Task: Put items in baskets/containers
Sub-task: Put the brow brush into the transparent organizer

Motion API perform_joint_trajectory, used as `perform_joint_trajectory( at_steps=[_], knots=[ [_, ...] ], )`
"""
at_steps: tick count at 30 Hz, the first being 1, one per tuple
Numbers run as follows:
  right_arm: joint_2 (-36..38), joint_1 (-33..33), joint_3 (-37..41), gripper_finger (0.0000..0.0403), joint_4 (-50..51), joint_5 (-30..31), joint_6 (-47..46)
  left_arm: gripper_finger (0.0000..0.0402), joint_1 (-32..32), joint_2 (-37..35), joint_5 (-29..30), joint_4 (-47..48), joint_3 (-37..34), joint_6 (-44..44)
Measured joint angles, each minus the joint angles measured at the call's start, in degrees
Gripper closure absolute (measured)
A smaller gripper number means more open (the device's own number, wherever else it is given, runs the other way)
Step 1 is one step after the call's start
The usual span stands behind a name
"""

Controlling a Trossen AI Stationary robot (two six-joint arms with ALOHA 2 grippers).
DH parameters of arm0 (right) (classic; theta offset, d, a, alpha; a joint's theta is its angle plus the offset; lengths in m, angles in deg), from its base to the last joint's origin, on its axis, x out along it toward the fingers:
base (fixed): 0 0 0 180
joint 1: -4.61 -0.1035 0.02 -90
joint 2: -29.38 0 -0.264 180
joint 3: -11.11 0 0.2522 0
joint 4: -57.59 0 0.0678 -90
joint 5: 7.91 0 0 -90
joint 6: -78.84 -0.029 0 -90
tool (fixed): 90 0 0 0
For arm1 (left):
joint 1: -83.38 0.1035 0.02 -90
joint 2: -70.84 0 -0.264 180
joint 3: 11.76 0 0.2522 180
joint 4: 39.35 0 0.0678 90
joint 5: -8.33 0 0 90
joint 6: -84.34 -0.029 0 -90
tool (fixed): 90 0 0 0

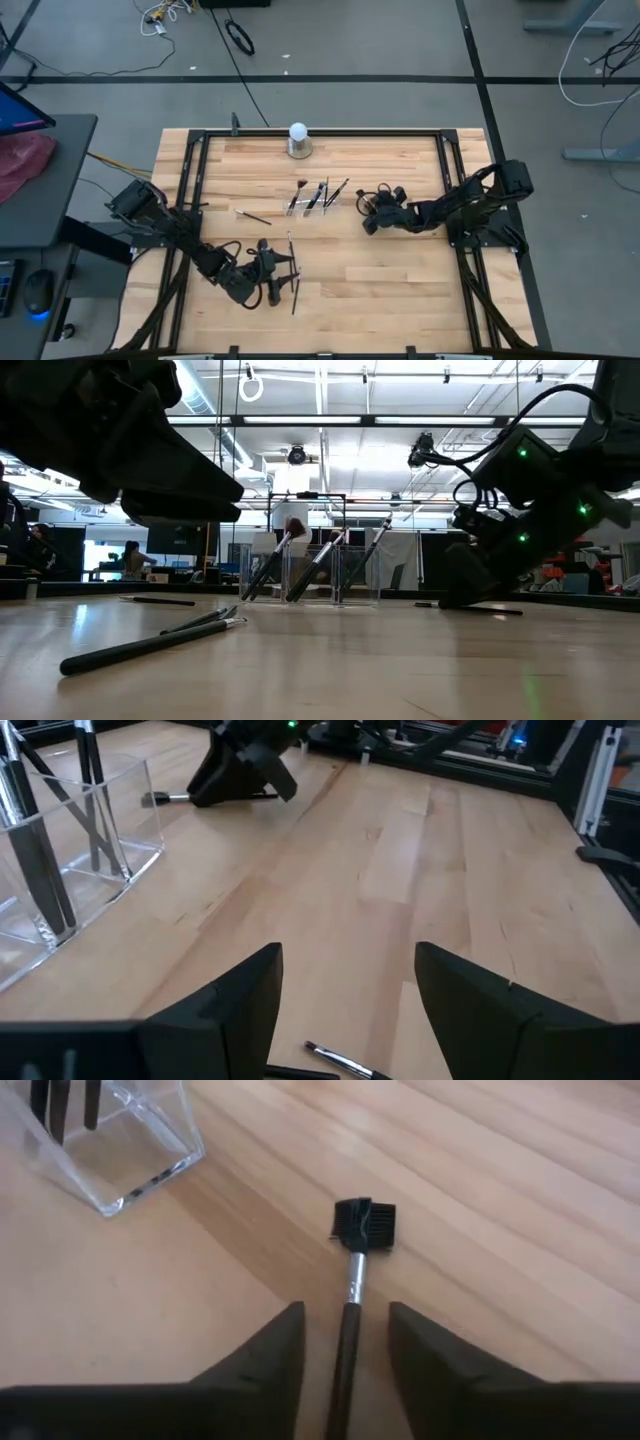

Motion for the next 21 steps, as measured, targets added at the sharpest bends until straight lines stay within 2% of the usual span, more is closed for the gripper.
perform_joint_trajectory(
  at_steps=[6, 8, 14, 21],
  knots=[
    [0.0, -0.7, 2.1, 0.0367, -1.6, 0.1, -1.6, 0.0166, -0.4, 0.0, -0.3, -0.5, 0.0, 0.0],
    [0.0, -1.0, 2.3, 0.0390, -2.1, 0.2, -1.9, 0.0166, -0.5, 0.0, -0.3, -0.6, 0.0, 0.0],
    [1.1, -3.8, 2.5, 0.0394, 0.3, 1.6, -7.2, 0.0166, -1.5, 0.0, -0.2, -0.6, 0.0, 0.0],
    [7.0, -13.5, 3.3, 0.0398, 4.2, 5.7, -15.5, 0.0166, -2.2, 0.0, -0.3, -0.6, 0.0, 0.0]
  ],
)
